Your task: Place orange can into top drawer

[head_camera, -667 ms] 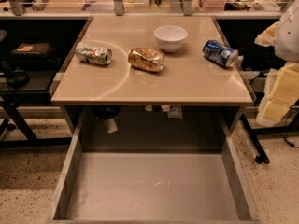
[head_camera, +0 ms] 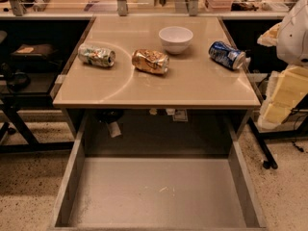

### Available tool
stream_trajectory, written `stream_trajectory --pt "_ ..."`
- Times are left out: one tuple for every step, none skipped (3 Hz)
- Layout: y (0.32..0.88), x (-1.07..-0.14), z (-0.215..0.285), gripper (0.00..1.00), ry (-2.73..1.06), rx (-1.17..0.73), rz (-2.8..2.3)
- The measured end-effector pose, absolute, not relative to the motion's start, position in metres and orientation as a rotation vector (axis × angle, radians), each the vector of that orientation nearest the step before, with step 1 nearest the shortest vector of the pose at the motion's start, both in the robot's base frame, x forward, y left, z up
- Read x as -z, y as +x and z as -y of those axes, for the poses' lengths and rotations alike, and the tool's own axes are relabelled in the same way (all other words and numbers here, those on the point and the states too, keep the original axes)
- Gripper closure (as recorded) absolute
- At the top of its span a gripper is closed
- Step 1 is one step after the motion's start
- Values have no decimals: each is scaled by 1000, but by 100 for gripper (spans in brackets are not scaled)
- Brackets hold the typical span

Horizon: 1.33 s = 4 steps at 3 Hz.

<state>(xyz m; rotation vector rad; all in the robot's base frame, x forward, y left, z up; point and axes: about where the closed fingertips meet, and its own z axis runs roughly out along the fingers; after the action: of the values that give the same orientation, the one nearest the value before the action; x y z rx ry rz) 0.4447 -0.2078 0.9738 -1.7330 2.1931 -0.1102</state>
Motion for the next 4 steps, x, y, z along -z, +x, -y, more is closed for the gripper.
stream_trajectory --pt "467 -959 188 0 -1750 85 -2112" --pt "502 -945 163 0 -1742 23 -1989" --pt "532 -935 140 0 -1720 -42 -1865" --pt "573 -919 121 0 -1682 -129 -1803"
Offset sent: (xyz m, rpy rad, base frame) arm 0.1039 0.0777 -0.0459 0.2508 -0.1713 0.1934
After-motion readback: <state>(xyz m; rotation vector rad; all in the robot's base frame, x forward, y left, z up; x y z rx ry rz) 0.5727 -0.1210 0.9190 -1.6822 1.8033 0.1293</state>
